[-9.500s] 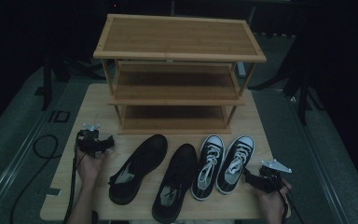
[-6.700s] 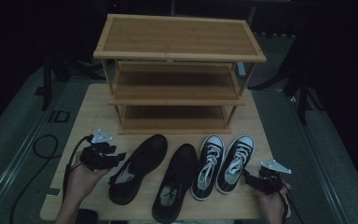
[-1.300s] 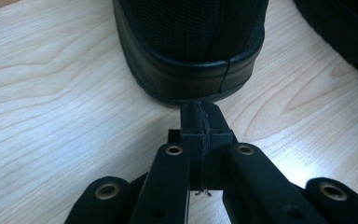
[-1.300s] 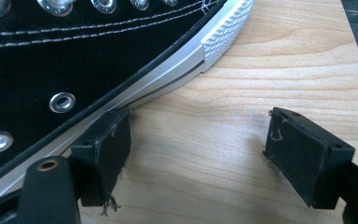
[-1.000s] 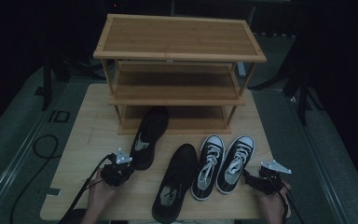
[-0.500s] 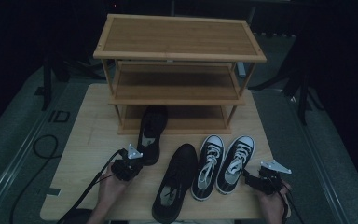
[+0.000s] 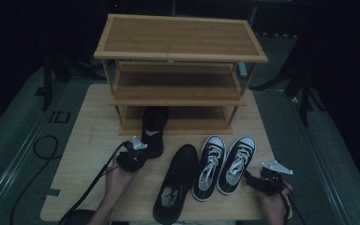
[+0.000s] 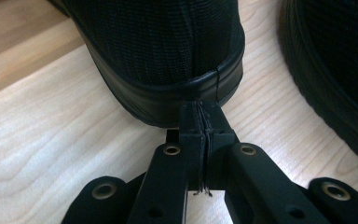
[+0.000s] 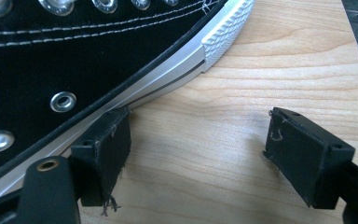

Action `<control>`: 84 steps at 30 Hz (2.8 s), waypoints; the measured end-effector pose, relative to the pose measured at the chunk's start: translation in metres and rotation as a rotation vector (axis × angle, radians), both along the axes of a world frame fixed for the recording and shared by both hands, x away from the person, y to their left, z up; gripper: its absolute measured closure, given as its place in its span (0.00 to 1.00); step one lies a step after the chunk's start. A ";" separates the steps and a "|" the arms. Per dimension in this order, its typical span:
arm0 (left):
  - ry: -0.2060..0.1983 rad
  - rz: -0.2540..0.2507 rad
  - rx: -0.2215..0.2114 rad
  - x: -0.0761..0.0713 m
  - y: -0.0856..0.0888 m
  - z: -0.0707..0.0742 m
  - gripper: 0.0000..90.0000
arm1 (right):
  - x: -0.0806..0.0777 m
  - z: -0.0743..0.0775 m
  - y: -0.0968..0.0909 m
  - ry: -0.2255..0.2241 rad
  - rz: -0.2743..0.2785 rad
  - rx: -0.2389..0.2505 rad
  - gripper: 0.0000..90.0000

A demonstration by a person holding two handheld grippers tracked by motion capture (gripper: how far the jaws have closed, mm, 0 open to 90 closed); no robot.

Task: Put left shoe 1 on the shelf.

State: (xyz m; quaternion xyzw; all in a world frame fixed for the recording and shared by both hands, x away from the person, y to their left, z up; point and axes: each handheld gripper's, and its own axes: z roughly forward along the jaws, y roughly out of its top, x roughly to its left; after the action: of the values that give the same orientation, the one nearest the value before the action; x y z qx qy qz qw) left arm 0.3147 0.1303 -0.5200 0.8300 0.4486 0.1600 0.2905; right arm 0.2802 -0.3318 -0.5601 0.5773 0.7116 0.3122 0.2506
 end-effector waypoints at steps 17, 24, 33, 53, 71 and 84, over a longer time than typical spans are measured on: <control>-0.021 0.004 0.008 0.008 -0.009 0.001 0.99 | 0.000 0.000 0.000 0.000 0.002 0.000 0.24; 0.015 -0.031 -0.004 0.009 -0.017 -0.007 0.99 | 0.000 0.000 0.000 0.000 0.003 0.000 0.24; 0.047 -0.043 -0.005 0.013 -0.020 -0.014 1.00 | 0.000 0.000 0.000 0.000 0.004 0.000 0.24; 0.007 -0.007 0.001 0.049 -0.026 -0.017 1.00 | 0.000 0.000 0.000 0.000 0.005 0.000 0.24; 0.004 0.016 0.004 0.064 -0.025 -0.017 0.88 | -0.001 0.000 0.000 0.000 0.008 0.000 0.24; -0.029 -0.059 -0.055 0.036 -0.017 -0.005 0.72 | -0.001 0.000 0.000 0.000 0.010 0.000 0.24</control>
State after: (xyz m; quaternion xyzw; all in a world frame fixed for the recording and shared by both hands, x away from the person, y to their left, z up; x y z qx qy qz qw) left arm 0.3512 0.1131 -0.5248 0.8322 0.4238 0.1509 0.3241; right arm 0.2796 -0.3318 -0.5601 0.5737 0.7146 0.3134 0.2489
